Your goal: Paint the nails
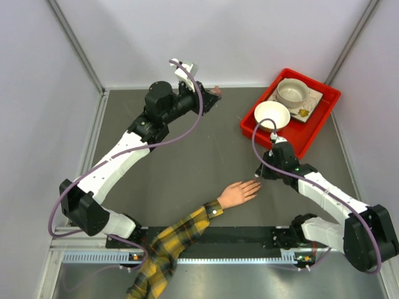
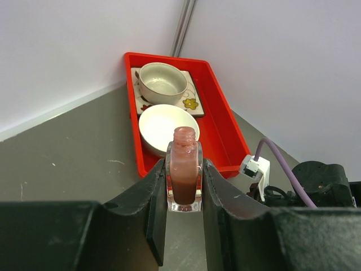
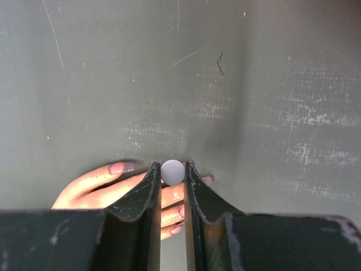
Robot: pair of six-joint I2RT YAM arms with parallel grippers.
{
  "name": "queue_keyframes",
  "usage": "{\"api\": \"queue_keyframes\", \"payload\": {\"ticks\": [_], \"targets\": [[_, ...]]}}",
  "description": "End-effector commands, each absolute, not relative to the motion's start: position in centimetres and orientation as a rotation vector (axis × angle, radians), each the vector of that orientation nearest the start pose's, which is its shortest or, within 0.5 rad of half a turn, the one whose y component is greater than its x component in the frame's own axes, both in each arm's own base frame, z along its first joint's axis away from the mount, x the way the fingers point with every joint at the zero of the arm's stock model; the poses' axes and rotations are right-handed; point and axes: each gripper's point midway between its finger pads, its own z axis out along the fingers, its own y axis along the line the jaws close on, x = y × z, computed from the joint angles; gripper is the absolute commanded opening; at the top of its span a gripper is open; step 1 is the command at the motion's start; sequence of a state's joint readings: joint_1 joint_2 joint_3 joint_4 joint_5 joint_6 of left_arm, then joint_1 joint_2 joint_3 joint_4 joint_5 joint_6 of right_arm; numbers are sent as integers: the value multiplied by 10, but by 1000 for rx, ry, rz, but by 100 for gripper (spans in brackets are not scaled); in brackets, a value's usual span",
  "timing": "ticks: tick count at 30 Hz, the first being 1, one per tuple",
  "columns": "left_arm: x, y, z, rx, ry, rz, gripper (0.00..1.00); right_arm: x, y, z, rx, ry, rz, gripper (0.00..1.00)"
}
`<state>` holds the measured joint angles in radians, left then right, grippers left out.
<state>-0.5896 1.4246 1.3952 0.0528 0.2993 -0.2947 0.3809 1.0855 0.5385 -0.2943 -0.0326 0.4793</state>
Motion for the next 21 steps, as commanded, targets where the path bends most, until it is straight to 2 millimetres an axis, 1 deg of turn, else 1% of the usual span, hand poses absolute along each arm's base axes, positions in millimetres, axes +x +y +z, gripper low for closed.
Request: {"api": "queue_keyframes", "payload": {"ticks": [1, 21], "targets": [[355, -314, 427, 474, 1451, -946, 0, 266, 131, 82, 90, 2383, 462, 0], [357, -316, 426, 471, 1455, -962, 0, 262, 125, 80, 103, 2396, 449, 0]]}}
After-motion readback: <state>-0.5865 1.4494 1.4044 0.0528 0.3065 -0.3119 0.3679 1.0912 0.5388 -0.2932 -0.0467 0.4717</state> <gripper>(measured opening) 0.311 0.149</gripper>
